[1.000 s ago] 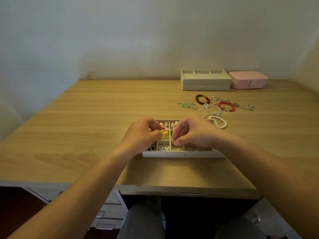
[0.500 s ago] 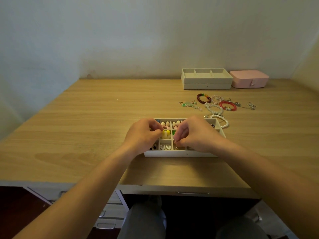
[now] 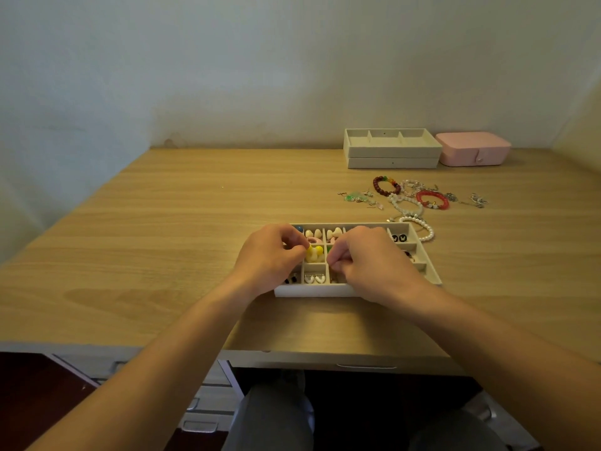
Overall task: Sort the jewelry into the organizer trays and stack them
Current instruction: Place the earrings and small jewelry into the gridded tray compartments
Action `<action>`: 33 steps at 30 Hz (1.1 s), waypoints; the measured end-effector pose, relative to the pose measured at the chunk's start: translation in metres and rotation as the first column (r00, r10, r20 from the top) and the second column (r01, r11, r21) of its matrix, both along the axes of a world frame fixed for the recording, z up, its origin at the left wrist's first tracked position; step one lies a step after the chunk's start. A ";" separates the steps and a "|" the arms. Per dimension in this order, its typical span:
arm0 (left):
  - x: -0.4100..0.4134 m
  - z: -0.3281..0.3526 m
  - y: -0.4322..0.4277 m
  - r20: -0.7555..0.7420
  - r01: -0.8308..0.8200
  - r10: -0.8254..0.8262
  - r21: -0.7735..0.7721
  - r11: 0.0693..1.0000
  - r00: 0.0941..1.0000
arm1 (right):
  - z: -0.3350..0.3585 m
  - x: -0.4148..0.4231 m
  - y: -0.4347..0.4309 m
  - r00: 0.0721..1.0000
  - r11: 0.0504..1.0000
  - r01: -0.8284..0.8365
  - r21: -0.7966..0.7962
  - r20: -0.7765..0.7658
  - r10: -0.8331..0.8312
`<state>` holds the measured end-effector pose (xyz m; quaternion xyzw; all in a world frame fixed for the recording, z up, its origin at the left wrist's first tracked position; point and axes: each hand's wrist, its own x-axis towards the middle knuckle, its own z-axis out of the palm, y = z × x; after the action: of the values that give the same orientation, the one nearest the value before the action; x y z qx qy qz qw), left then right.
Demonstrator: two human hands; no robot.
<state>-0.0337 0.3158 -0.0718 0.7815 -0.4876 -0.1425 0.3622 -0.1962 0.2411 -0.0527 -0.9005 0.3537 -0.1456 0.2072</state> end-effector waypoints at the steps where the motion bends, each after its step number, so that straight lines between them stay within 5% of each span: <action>1: 0.000 0.000 0.001 -0.002 0.006 -0.006 -0.001 1.000 1.000 | 0.001 -0.002 -0.002 1.000 1.000 0.005 0.009 0.011 -0.005; 12: 0.001 0.002 0.003 -0.013 0.020 -0.020 -0.005 1.000 1.000 | 0.013 -0.019 -0.014 0.993 0.954 -0.117 0.275 0.009 0.120; 33: 0.005 -0.001 -0.002 -0.059 0.000 0.000 -0.001 1.000 0.998 | 0.003 -0.020 -0.022 0.995 0.975 -0.068 0.211 0.085 0.051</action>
<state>-0.0282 0.3138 -0.0728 0.7768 -0.4767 -0.1650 0.3770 -0.2158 0.2196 -0.0497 -0.8767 0.3317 -0.1357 0.3209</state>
